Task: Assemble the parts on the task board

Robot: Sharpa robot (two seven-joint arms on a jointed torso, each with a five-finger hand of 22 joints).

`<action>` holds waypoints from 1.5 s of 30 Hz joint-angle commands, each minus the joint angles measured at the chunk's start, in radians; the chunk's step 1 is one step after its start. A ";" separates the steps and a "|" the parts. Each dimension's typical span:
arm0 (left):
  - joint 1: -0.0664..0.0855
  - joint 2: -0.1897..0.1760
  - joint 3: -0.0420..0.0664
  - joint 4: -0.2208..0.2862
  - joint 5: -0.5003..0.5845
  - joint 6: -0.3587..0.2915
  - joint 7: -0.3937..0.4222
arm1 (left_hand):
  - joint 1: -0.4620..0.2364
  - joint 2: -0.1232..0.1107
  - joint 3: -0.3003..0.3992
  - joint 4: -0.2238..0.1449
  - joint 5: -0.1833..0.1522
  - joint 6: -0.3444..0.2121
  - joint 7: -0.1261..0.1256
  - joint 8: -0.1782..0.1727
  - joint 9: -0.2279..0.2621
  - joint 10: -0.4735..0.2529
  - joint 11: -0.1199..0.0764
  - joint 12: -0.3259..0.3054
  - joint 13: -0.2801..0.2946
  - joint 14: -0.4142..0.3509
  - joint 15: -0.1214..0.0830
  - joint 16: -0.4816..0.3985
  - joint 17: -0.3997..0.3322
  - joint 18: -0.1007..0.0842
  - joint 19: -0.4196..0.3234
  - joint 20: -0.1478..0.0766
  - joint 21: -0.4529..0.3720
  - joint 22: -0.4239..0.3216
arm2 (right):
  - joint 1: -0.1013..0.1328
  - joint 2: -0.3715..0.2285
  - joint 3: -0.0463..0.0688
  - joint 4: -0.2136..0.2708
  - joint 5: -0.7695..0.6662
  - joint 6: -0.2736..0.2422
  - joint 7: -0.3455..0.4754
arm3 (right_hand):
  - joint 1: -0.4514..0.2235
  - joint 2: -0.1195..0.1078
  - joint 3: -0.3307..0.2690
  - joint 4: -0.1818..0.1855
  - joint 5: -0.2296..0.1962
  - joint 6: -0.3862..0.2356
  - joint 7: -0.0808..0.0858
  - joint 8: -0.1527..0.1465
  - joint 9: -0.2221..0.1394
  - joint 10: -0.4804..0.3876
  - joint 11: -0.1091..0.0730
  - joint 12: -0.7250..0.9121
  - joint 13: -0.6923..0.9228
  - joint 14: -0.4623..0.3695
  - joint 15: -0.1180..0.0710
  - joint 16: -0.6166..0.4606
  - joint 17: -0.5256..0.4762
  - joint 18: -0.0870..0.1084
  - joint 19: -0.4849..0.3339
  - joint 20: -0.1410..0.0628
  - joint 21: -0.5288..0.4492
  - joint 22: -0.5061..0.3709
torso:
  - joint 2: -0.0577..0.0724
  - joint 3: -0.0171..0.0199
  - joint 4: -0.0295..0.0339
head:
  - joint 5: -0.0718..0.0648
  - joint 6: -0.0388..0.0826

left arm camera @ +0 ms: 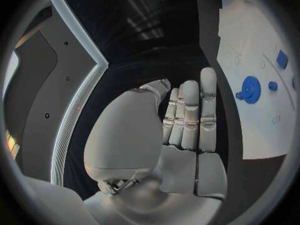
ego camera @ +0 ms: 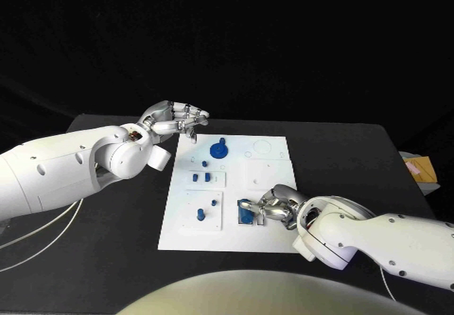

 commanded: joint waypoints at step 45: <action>0.001 -0.005 0.000 -0.004 0.005 0.019 -0.006 | -0.009 0.006 0.005 -0.001 -0.003 -0.005 0.001 0.003 0.002 -0.009 -0.001 0.006 0.001 -0.001 0.002 0.004 -0.001 0.006 0.008 0.000 -0.004 -0.002 | -0.004 -0.050 0.000 0.026 -0.044 0.085 0.051 | 0.322 0.033 -0.050 -0.006 0.050 0.010 -0.042 0.175 0.102 0.036 -0.040 0.017 0.112 0.105 -0.038 0.004 0.263 -0.018 0.074 -0.036 0.010 0.167 | 0.001 0.0015 -0.0009 | 0.002 0.000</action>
